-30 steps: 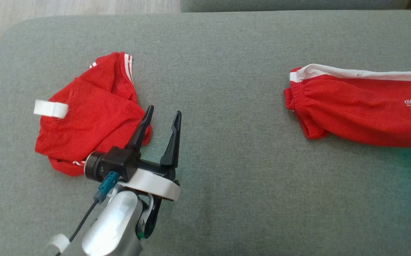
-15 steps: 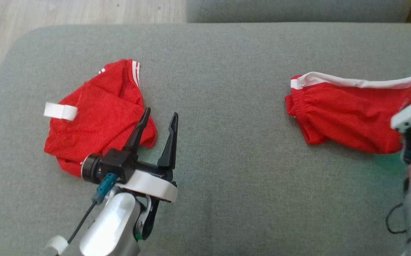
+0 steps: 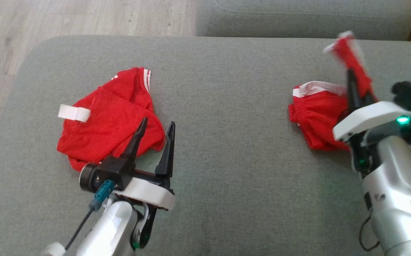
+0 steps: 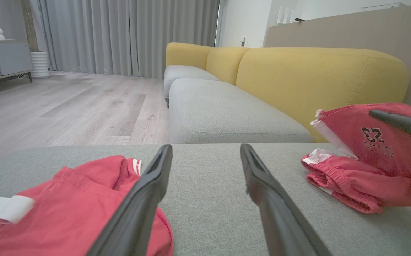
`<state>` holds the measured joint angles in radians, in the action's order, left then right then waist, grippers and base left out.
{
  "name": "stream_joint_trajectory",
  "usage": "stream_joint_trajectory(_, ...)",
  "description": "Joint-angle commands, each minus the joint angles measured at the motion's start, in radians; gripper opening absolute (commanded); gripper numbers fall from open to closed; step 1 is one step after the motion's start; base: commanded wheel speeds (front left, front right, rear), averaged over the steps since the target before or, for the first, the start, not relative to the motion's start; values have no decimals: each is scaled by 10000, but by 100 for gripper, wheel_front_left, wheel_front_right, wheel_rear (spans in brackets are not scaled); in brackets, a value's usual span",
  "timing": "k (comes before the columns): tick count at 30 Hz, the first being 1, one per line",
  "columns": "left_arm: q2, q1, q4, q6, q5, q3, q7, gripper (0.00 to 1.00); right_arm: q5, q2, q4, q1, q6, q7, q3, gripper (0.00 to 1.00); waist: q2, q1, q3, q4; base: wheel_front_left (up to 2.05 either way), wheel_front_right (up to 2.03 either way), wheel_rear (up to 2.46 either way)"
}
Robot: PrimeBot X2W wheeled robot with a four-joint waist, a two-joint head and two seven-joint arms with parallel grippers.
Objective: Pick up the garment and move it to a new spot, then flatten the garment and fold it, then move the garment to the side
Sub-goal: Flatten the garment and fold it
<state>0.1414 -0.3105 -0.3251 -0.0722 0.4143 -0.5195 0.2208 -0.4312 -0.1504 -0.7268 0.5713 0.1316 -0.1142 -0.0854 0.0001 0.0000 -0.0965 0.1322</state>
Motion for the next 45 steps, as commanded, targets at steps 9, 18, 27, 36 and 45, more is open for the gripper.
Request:
stream_joint_trajectory(9,285,-136,580,-172,6,199,-152,100,-1178,-686,439,-489,-9,113,-2449,0,-1,0,129,244,0,0,0)
stream_joint_trajectory(18,388,-90,761,-281,27,157,-255,100,-1813,-1210,-93,-463,-9,843,-4488,100,-1,0,157,122,0,0,0)
stream_joint_trajectory(27,332,-230,866,-289,117,214,-73,100,-2814,-2000,598,41,-9,-287,-3565,100,-1,0,325,-524,0,0,0)
stream_joint_trajectory(36,209,-149,662,-347,224,375,203,100,-645,-2085,1558,-784,-9,-1355,-944,100,-1,0,518,-1326,0,0,0)
stream_joint_trajectory(45,-23,552,310,-273,231,666,396,100,2726,481,4036,-3598,-9,-1351,1551,100,-1,0,479,-1727,0,0,0)
